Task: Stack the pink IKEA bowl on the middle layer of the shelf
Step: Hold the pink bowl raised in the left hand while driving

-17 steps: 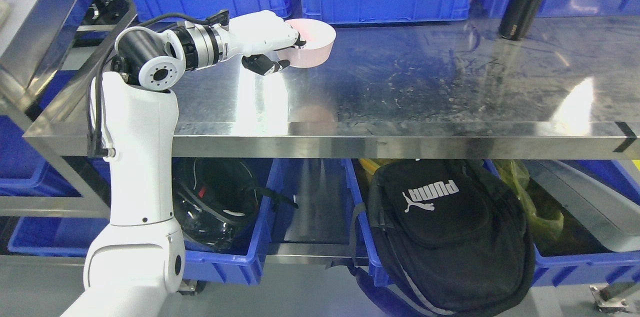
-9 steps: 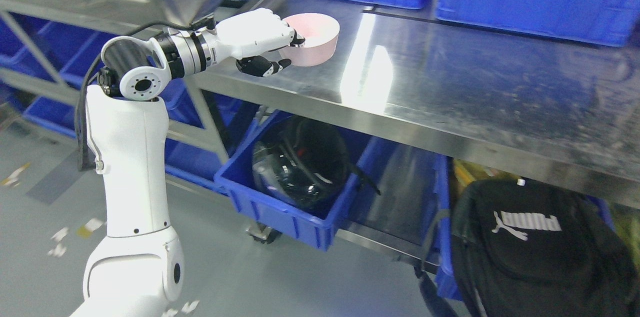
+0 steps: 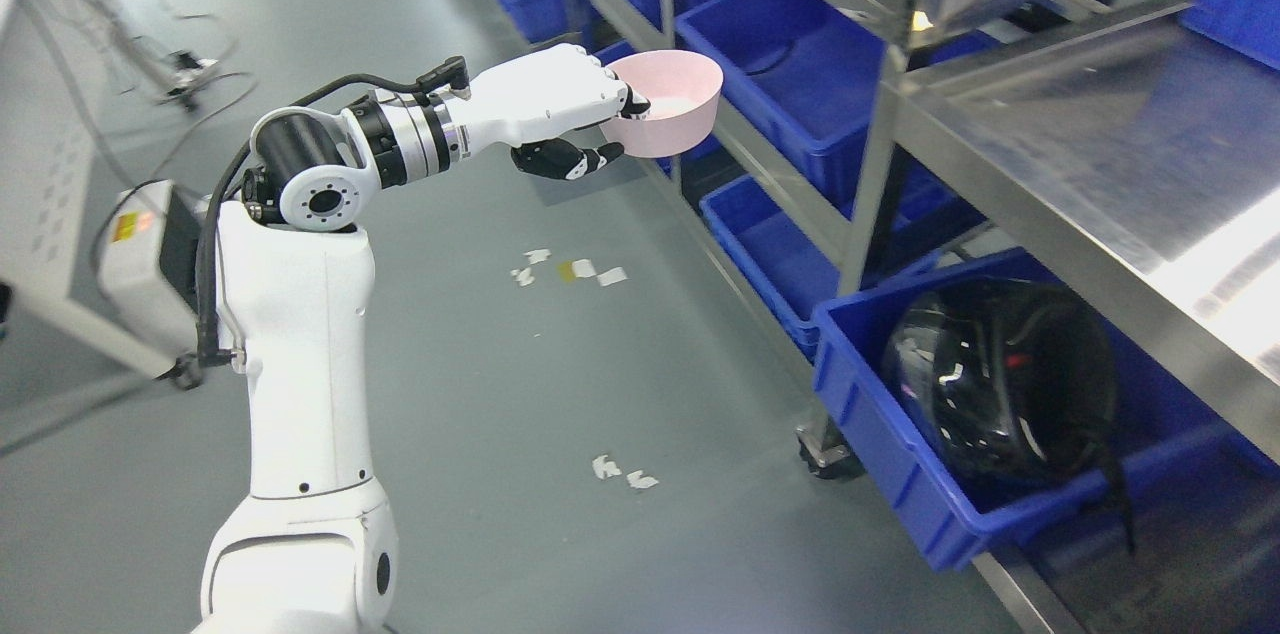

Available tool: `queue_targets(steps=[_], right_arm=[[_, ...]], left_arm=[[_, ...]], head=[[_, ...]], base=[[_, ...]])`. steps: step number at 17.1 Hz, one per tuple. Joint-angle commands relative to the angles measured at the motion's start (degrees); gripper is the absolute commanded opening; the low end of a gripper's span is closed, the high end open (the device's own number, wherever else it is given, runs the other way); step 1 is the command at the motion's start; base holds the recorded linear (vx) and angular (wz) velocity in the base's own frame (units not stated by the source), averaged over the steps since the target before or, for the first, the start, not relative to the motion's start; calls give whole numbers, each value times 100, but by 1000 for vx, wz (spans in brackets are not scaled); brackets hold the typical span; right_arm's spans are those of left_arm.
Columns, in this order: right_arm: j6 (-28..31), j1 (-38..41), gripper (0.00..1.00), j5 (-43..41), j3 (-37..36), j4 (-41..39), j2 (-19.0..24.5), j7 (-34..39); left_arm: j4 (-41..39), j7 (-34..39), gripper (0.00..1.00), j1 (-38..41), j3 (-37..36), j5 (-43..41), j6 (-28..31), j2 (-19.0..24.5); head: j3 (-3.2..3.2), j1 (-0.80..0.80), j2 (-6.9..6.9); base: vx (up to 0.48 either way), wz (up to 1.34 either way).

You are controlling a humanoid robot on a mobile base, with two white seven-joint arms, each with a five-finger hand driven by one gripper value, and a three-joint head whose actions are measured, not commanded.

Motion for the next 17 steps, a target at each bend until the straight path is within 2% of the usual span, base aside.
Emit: queue_targets(steps=[1,12,17], right_arm=[[4,134,100,0,0,-100,-100,13],[4,134,100,0,0,-100,-100,13],[4,134,100,0,0,-100,-100,13]], left_arm=[[-156,20,0,33,-174,20,1,-94],[-287,29,0,7,-174,20,1,-94],[-323,29,0,-11,-191,20,1,-94]], head=[[0,0,0],[0,0,1],[0,0,1]], base=[[-5,1213],[77,609],[116,302]])
